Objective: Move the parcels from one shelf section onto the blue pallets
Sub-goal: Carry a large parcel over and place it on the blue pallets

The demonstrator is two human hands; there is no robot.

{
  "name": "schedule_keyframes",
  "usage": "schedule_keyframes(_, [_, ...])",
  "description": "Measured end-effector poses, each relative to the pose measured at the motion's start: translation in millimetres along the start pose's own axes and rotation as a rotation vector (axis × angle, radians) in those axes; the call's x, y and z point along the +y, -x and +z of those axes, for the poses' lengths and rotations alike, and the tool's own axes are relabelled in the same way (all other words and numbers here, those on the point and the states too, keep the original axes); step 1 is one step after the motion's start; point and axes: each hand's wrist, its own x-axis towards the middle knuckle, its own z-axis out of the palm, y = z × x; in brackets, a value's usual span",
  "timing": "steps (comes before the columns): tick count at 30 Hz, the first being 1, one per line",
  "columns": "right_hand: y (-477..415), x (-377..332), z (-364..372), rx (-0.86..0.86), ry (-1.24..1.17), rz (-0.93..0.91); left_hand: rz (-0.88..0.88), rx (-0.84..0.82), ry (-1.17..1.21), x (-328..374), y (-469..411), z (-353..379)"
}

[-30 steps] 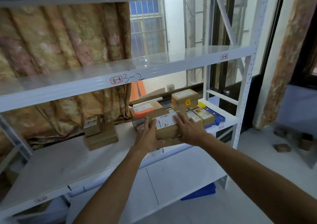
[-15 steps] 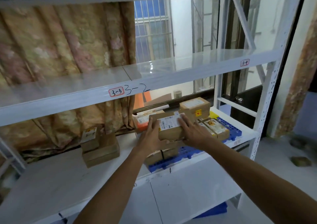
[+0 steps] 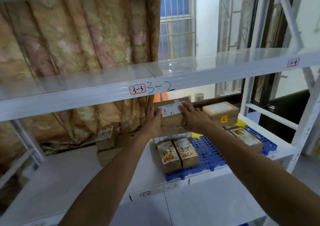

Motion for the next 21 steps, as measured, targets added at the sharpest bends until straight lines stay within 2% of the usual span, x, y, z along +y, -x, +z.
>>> schedule_keyframes(12, [-44, 27, 28, 0.027, -0.068, -0.032, -0.057, 0.041, -0.003, 3, -31, 13])
schedule_keyframes(21, [-65, 33, 48, 0.059, -0.069, -0.071, -0.038, 0.155, -0.061, 0, -41, 24])
